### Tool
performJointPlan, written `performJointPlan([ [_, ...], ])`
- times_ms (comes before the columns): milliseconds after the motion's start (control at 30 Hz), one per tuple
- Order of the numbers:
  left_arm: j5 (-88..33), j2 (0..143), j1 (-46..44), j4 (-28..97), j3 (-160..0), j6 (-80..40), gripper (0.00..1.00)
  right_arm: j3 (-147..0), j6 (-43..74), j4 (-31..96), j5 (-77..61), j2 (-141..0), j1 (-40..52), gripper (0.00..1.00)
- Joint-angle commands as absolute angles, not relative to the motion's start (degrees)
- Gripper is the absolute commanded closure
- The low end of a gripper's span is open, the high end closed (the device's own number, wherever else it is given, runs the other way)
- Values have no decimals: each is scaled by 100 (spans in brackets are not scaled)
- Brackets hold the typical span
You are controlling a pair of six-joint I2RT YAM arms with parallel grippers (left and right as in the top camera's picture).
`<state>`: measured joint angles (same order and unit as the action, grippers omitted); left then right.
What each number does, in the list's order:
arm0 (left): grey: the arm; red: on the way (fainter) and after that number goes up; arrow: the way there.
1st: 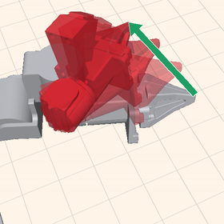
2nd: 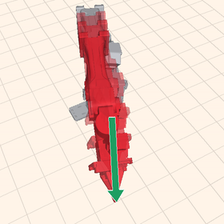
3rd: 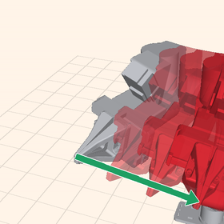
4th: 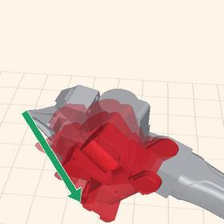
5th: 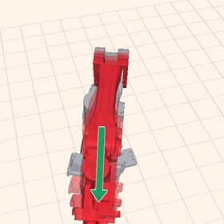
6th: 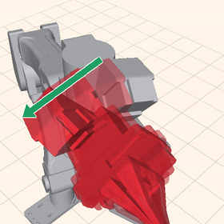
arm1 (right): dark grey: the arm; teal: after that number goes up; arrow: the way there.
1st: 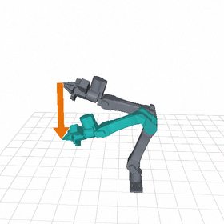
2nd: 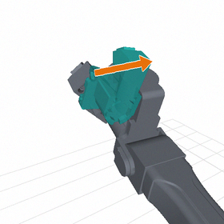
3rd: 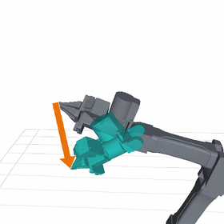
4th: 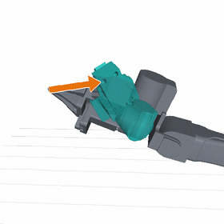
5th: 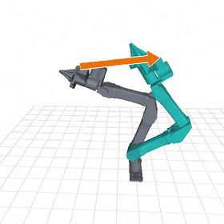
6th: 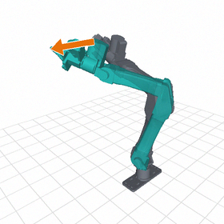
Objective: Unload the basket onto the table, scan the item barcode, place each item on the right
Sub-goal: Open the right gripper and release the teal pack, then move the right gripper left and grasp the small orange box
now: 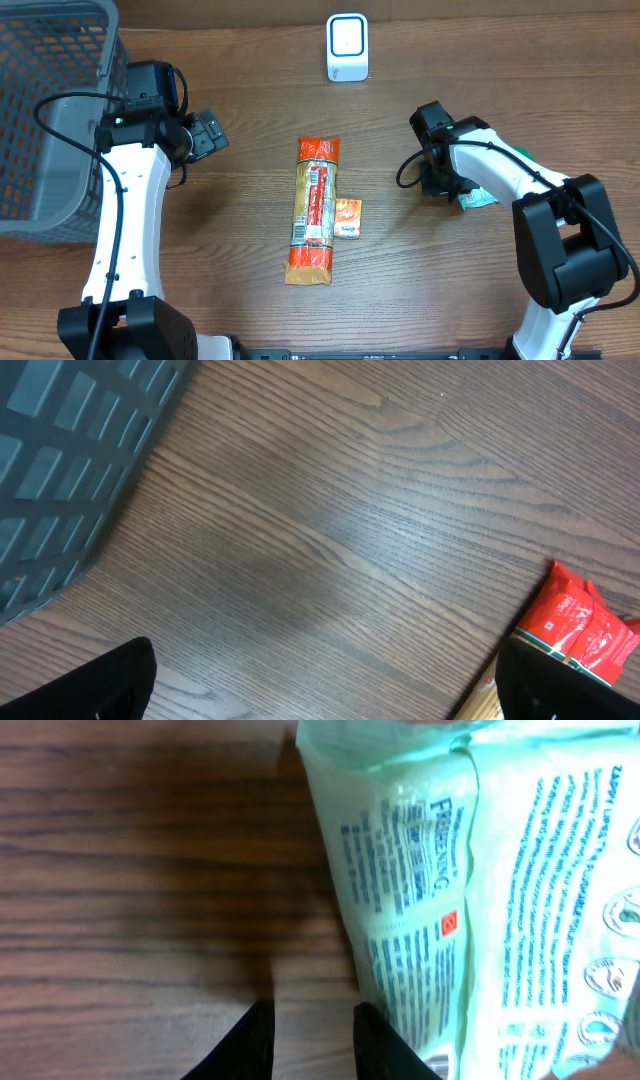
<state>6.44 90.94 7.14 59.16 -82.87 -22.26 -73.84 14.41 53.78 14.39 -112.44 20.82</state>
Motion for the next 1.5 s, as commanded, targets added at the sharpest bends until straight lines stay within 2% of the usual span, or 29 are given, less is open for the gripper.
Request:
performJointPlan([
  [0,639,9137,711,5916,-8265,-2163,0,-7760,1494,5426,937,-10871,2078,72],
  [233,639,9137,711,5916,-8265,-2161,0,-8084,1485,5266,-1988,-10495,2104,58],
  [367,639,9137,711,5916,-8265,-2161,0,-8068,1682,5188,-2403,-10525,2287,51],
  [600,639,9137,711,5916,-8265,-2163,0,-7918,2296,5050,-2051,-10573,2891,52],
  [800,639,9137,711,5916,-8265,-2163,0,-7341,2930,4416,-1999,-10573,3293,54],
  [1100,639,9137,711,5916,-8265,-2161,0,-6560,3605,3708,-2001,-10575,3343,65],
  [1467,639,9137,711,5916,-8265,-2161,0,-5981,3780,2998,-2383,-10578,3465,67],
])
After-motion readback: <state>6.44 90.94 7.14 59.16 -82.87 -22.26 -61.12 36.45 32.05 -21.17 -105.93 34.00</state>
